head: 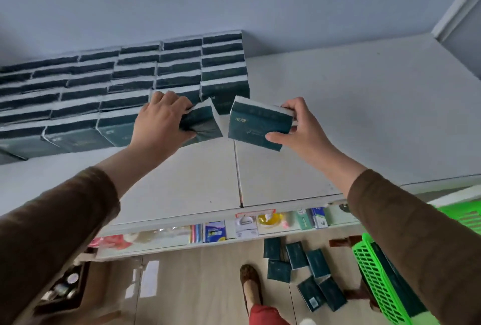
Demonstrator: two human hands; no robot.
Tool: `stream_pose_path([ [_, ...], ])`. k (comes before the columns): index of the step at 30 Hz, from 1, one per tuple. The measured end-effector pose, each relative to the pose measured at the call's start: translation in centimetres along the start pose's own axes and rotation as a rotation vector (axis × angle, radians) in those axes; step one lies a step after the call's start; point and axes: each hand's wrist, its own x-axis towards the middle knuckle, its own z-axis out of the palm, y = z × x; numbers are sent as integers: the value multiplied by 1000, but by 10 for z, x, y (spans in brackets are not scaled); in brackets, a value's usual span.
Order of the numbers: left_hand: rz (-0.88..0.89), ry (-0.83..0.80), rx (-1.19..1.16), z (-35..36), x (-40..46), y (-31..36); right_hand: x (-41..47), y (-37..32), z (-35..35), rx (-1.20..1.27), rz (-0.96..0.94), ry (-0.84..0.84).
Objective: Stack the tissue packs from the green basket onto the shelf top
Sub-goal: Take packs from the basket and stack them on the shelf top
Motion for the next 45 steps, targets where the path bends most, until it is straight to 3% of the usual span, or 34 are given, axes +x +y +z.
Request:
stream_pose_path([
  [6,12,-74,107,20,26,-23,70,-6,30,-137,-52,-143],
  [15,47,-64,152,23,24,-39,71,10,80,-130,-27,171],
  [23,28,-62,182,28,31,-39,80,6,100,-183,-25,252],
  [31,52,-57,199,25,22,-32,67,9,86,-176,4,157],
  [38,157,33,93,12,12,30,21,6,45,-289,-2,193],
  [45,354,14,-85,5,-24,144,-96,10,-18,-403,2,359],
])
